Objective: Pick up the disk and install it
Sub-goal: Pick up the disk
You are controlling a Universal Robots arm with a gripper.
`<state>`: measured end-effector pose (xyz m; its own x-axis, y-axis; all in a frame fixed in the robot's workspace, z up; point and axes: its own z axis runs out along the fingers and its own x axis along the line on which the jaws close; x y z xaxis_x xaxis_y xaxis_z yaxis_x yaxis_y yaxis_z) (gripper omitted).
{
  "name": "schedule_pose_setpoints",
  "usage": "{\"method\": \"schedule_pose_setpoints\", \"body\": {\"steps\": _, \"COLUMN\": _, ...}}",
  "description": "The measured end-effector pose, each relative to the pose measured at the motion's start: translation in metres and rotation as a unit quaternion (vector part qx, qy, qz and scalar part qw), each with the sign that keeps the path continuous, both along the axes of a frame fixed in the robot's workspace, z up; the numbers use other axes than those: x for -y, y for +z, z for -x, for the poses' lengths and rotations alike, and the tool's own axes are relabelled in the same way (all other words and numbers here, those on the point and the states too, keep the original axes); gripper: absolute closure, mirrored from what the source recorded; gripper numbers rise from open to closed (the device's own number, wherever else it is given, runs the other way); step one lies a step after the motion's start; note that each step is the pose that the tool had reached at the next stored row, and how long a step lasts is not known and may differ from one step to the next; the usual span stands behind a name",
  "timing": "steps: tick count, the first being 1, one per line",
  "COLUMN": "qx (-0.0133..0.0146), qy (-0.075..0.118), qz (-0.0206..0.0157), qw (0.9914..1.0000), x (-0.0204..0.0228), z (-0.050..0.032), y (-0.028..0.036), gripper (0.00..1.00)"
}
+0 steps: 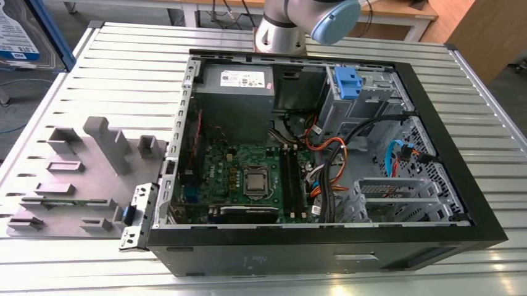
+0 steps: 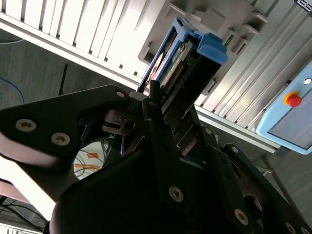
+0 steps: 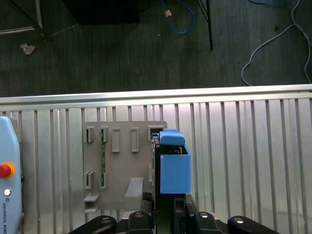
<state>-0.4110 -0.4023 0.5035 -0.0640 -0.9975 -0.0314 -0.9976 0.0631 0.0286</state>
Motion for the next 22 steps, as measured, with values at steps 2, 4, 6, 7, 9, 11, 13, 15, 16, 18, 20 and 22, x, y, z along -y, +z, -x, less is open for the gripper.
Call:
{"method": "schedule_pose_setpoints", "body": {"steps": 2, "qx": -0.0001, "qy": 0.000, "qz": -0.0018, "qw": 1.00000, "x": 0.0000, "z": 0.0001, "y": 0.0000, "gripper": 0.65}}
{"method": "schedule_pose_setpoints", "body": {"steps": 4, "qx": 0.0000, "qy": 0.000, "qz": -0.0021, "qw": 1.00000, "x": 0.0000, "z": 0.0000, "y": 0.0000, "gripper": 0.65}}
{"method": "schedule_pose_setpoints", "body": {"steps": 6, "qx": 0.0000, "qy": 0.000, "qz": -0.0022, "qw": 1.00000, "x": 0.0000, "z": 0.0000, "y": 0.0000, "gripper": 0.65}}
{"method": "schedule_pose_setpoints", "body": {"steps": 7, "qx": 0.0000, "qy": 0.000, "qz": -0.0022, "qw": 1.00000, "x": 0.0000, "z": 0.0000, "y": 0.0000, "gripper": 0.65}}
{"method": "schedule_pose_setpoints", "body": {"steps": 9, "qx": 0.0000, "qy": 0.000, "qz": -0.0022, "qw": 1.00000, "x": 0.0000, "z": -0.0003, "y": 0.0000, "gripper": 0.65}}
{"method": "schedule_pose_setpoints", "body": {"steps": 11, "qx": -0.0001, "qy": 0.000, "qz": -0.0021, "qw": 1.00000, "x": 0.0001, "z": -0.0015, "y": 0.0001, "gripper": 0.65}}
{"method": "schedule_pose_setpoints", "body": {"steps": 13, "qx": 0.0000, "qy": 0.000, "qz": -0.0022, "qw": 1.00000, "x": 0.0000, "z": -0.0031, "y": 0.0000, "gripper": 0.65}}
{"method": "schedule_pose_setpoints", "body": {"steps": 15, "qx": 0.0000, "qy": 0.000, "qz": -0.0022, "qw": 1.00000, "x": 0.0000, "z": -0.0050, "y": 0.0000, "gripper": 0.65}}
{"method": "schedule_pose_setpoints", "body": {"steps": 16, "qx": 0.0000, "qy": 0.000, "qz": -0.0022, "qw": 1.00000, "x": 0.0000, "z": -0.0059, "y": 0.0000, "gripper": 0.65}}
{"method": "schedule_pose_setpoints", "body": {"steps": 18, "qx": 0.0000, "qy": 0.000, "qz": -0.0022, "qw": 1.00000, "x": 0.0000, "z": -0.0080, "y": 0.0000, "gripper": 0.65}}
{"method": "schedule_pose_setpoints", "body": {"steps": 20, "qx": -0.0001, "qy": 0.000, "qz": -0.0022, "qw": 1.00000, "x": 0.0000, "z": -0.0106, "y": 0.0000, "gripper": 0.65}}
{"method": "schedule_pose_setpoints", "body": {"steps": 22, "qx": 0.0000, "qy": 0.000, "qz": -0.0022, "qw": 1.00000, "x": 0.0000, "z": -0.0136, "y": 0.0000, "gripper": 0.65}}
